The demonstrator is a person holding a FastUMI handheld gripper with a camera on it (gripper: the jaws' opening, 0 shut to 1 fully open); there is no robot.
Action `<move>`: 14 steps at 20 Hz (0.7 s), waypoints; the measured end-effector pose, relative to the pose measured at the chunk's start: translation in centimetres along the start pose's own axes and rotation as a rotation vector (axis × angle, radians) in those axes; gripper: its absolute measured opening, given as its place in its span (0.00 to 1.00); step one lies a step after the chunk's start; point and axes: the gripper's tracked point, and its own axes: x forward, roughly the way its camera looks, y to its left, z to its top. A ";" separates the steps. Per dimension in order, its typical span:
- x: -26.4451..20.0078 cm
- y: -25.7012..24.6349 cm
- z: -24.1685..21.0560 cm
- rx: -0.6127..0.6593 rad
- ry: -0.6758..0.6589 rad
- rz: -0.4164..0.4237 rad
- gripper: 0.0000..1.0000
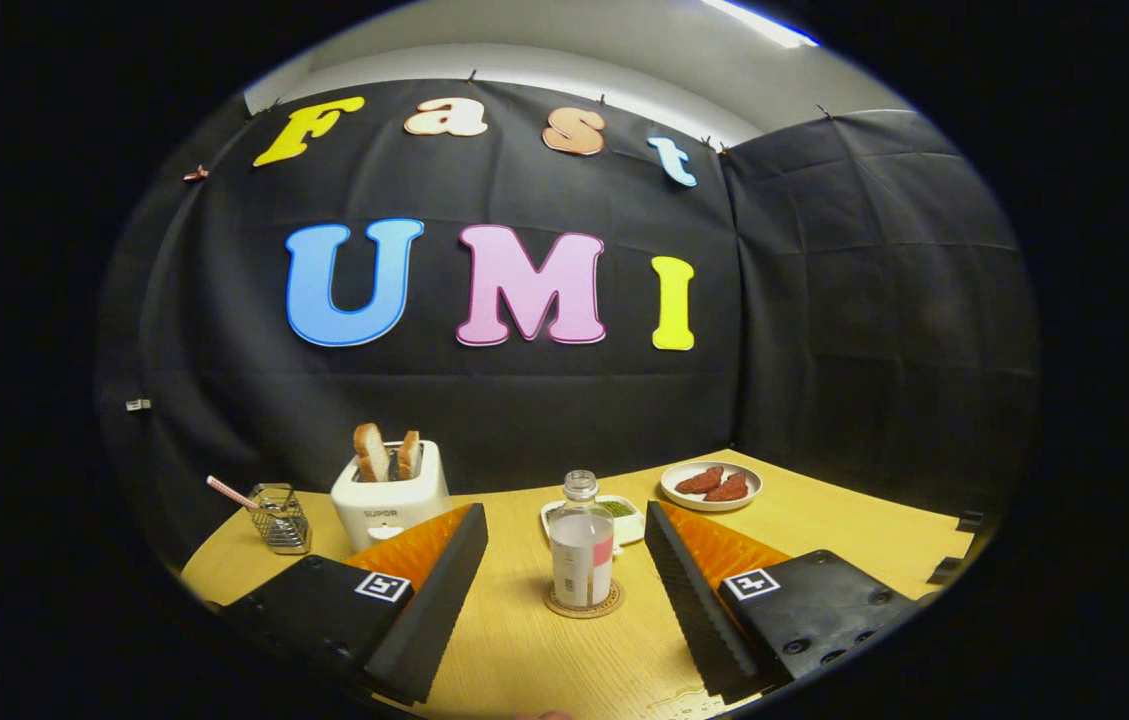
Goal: Take the bottle from table, then pour the juice into the cup, finally place the bottle on the coaster
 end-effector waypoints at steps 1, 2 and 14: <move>-0.7 0.5 0.7 -0.003 -0.004 0.028 0.97; -1.3 0.7 1.2 -0.006 -0.006 0.046 0.97; -8.4 2.0 6.7 0.039 -0.019 0.254 0.98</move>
